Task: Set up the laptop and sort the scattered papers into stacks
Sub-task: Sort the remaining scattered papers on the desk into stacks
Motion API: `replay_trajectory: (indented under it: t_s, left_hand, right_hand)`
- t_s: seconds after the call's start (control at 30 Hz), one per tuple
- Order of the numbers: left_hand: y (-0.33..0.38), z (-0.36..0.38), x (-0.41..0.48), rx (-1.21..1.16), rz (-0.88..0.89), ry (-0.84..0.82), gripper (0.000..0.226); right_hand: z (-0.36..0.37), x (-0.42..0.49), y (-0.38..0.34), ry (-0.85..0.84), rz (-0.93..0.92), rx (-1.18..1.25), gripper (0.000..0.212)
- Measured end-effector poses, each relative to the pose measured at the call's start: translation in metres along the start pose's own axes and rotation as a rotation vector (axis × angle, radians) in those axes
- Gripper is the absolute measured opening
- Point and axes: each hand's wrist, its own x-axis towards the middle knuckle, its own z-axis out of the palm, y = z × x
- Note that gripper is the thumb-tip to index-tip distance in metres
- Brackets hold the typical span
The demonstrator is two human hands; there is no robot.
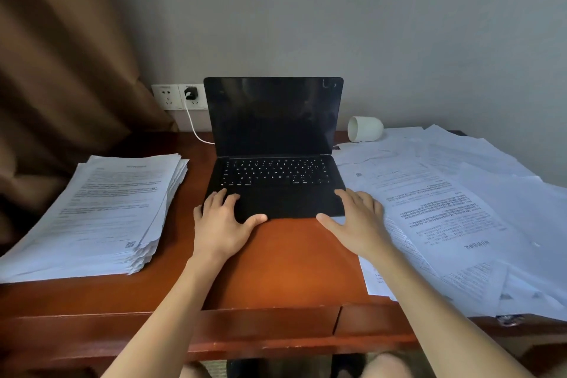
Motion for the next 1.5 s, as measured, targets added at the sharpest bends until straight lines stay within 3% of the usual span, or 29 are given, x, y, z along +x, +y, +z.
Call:
replay_trajectory:
  t_s: [0.13,0.3,0.4,0.53,0.7,0.93,1.13,1.23,1.37,1.5]
  left_hand:
    - [0.001,0.001,0.0,0.027,0.024,0.002,0.084]
    - [0.004,0.0,-0.002,0.037,0.272,0.081,0.044]
    - [0.014,-0.008,-0.008,0.0,0.362,0.047,0.028]
    - [0.045,-0.006,-0.021,-0.065,0.465,0.006,0.024]
    - [0.101,0.011,-0.029,-0.198,0.597,0.003,0.02]
    - [0.183,0.043,-0.029,-0.322,0.74,-0.038,0.035]
    - [0.221,0.078,-0.022,-0.294,0.679,-0.154,0.052]
    - [0.222,0.087,-0.022,-0.281,0.639,-0.203,0.061]
    - [0.221,0.089,-0.021,-0.243,0.671,-0.208,0.073]
    - [0.22,0.09,-0.021,-0.17,0.719,-0.24,0.079]
  right_hand:
    - [-0.002,-0.001,-0.004,-0.009,0.011,-0.025,0.076]
    - [-0.024,0.003,-0.004,-0.14,0.222,0.338,0.06]
    - [-0.04,-0.003,0.004,-0.203,0.227,0.468,0.06]
    - [-0.064,-0.022,0.021,-0.174,0.154,0.472,0.044]
    - [-0.089,-0.049,0.067,-0.094,0.153,0.376,0.045]
    - [-0.111,-0.062,0.129,0.045,0.271,0.073,0.052]
    - [-0.118,-0.058,0.168,-0.081,0.492,-0.08,0.11]
    - [-0.114,-0.059,0.173,-0.112,0.51,-0.092,0.125]
    - [-0.121,-0.058,0.177,-0.043,0.507,-0.105,0.121]
    - [-0.126,-0.059,0.189,0.028,0.549,0.038,0.096]
